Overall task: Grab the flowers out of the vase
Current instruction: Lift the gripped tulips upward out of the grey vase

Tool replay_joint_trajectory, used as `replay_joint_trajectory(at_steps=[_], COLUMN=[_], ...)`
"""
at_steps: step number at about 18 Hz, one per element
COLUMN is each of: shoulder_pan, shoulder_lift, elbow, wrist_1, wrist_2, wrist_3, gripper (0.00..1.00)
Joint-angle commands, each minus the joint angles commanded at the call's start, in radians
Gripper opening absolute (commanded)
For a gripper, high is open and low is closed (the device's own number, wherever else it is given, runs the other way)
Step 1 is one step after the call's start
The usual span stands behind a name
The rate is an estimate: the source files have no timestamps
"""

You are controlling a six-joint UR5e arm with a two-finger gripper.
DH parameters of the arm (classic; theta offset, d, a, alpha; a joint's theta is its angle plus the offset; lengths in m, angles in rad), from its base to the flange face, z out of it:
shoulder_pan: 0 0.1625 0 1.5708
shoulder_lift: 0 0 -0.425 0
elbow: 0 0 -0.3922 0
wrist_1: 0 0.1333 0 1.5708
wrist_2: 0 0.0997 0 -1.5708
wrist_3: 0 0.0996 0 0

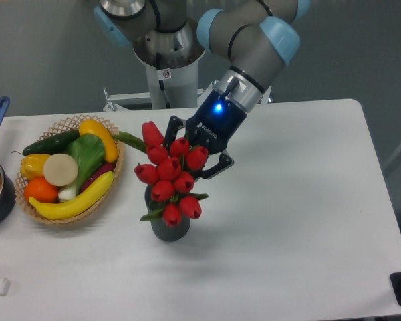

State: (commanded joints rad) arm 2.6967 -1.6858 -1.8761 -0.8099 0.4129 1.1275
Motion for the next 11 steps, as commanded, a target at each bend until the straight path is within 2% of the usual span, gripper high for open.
replay_joint_trajectory(at_steps=[11], shoulder_pan=[0.032], shoulder_lift=[0.006], elbow=[0.034], wrist_1=[0.002], wrist_2=[-0.091], wrist_3=[-0.141], gripper=[0.45])
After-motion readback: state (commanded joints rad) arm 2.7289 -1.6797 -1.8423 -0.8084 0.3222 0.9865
